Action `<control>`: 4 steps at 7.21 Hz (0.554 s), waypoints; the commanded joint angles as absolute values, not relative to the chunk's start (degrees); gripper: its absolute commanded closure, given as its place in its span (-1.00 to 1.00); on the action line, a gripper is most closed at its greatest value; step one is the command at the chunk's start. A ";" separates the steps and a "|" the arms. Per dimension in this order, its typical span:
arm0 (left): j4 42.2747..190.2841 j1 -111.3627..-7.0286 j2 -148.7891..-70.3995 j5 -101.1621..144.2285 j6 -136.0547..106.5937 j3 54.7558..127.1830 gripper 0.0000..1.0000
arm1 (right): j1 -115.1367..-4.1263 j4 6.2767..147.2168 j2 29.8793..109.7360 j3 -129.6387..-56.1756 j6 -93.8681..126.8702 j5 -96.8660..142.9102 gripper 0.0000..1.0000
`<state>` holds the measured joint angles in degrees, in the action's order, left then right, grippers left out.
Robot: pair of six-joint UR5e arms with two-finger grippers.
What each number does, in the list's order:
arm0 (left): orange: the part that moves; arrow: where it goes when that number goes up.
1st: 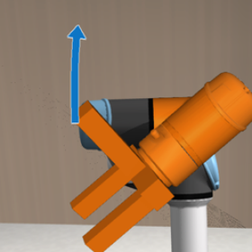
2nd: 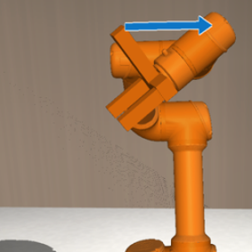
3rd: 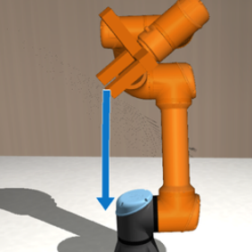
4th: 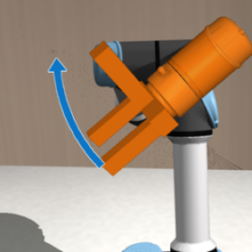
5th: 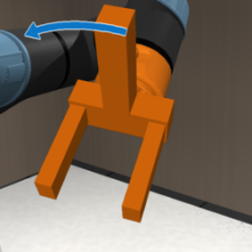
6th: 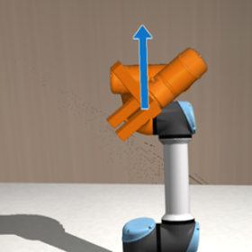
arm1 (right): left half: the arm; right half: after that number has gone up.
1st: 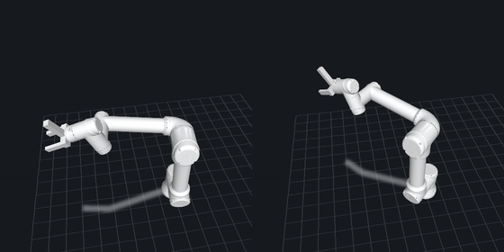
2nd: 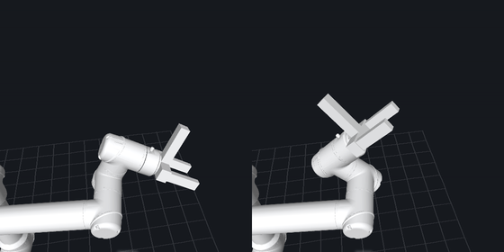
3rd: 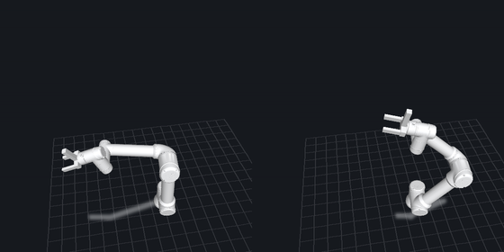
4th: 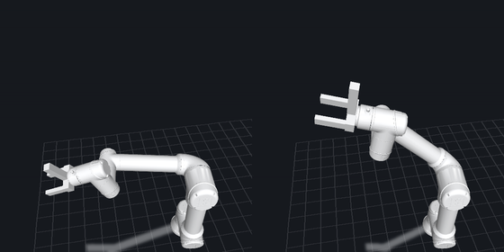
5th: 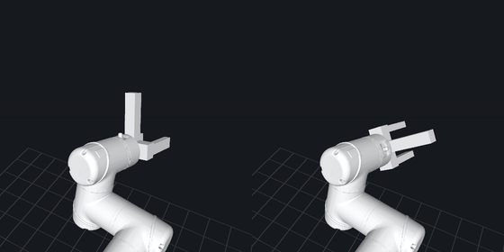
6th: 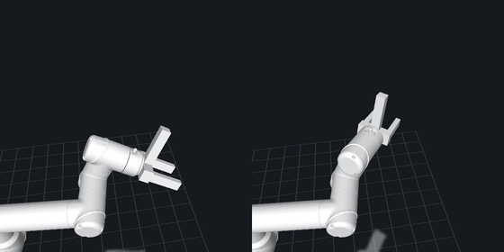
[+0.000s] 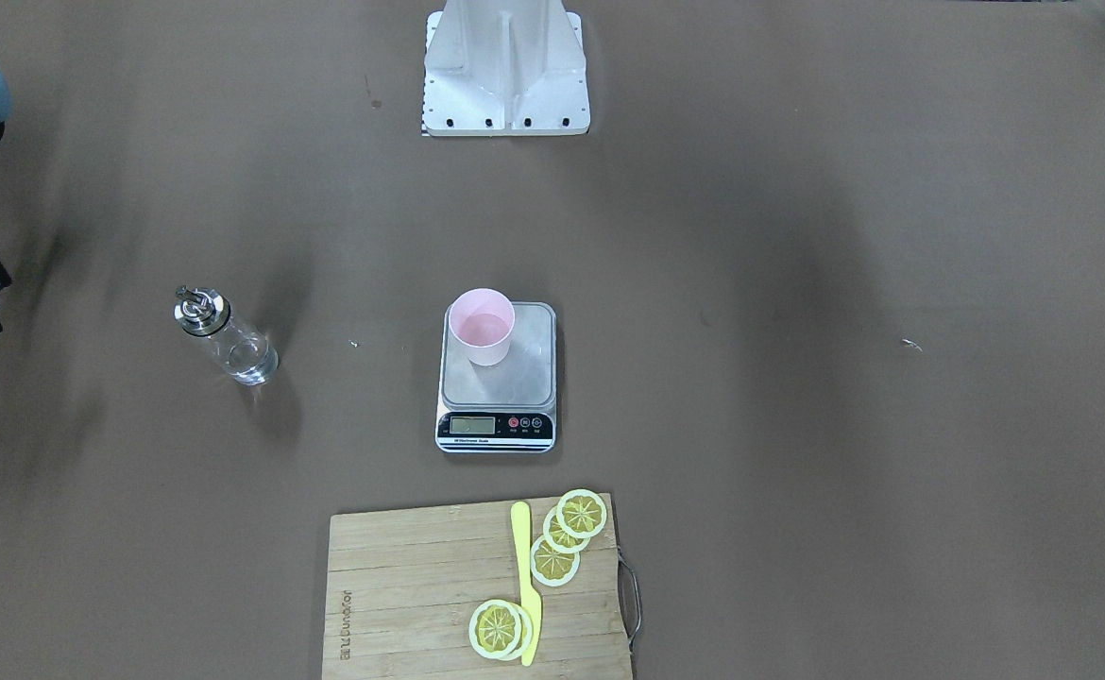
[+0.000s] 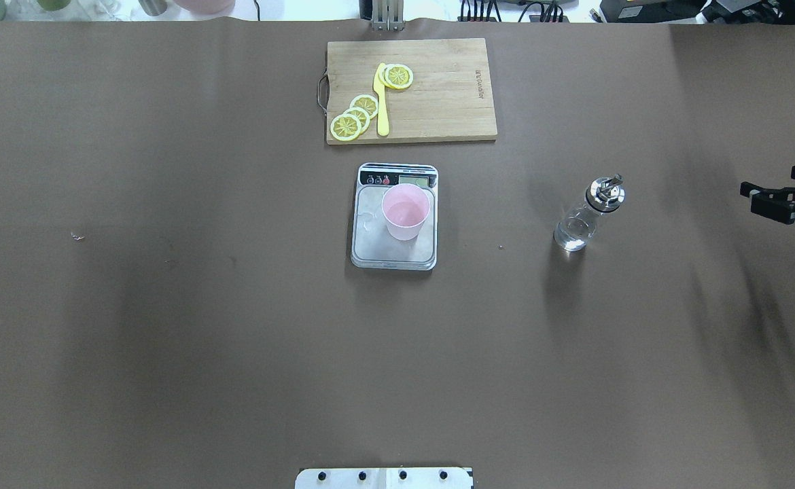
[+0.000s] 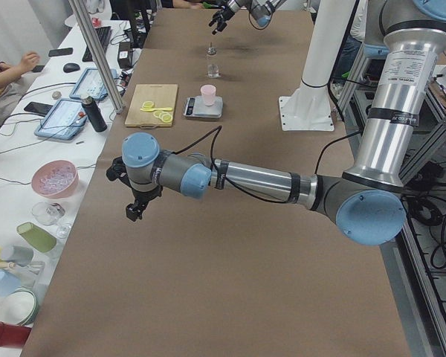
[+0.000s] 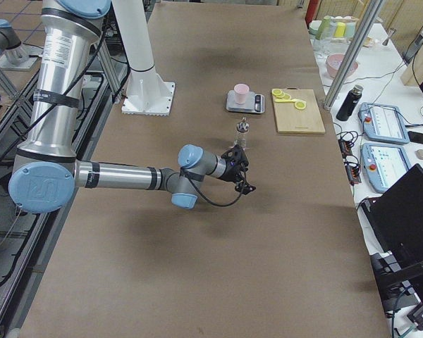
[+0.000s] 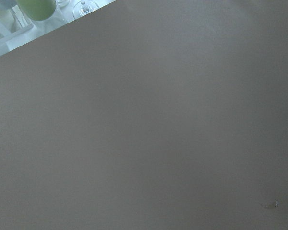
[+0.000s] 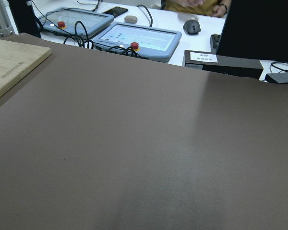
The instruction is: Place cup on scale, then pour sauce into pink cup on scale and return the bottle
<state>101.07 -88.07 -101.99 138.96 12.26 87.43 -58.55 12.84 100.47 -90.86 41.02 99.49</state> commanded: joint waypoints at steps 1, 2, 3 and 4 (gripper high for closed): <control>101.07 -88.07 -102.04 139.04 12.30 87.63 -0.97 | -72.82 22.97 94.76 -87.89 40.08 120.35 -0.99; 101.07 -88.07 -102.22 139.04 12.30 87.71 -0.97 | -74.95 27.20 94.14 -87.89 39.30 123.72 -0.99; 101.07 -88.07 -102.22 139.04 12.30 87.71 -0.97 | -77.75 35.51 92.04 -87.80 35.11 129.14 -1.00; 101.07 -88.07 -102.13 139.22 12.48 87.89 -0.97 | -82.13 47.69 88.89 -87.98 26.28 134.25 -1.00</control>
<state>101.07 -88.07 -102.16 139.08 12.34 87.74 -77.14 34.41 92.30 -87.92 34.81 127.46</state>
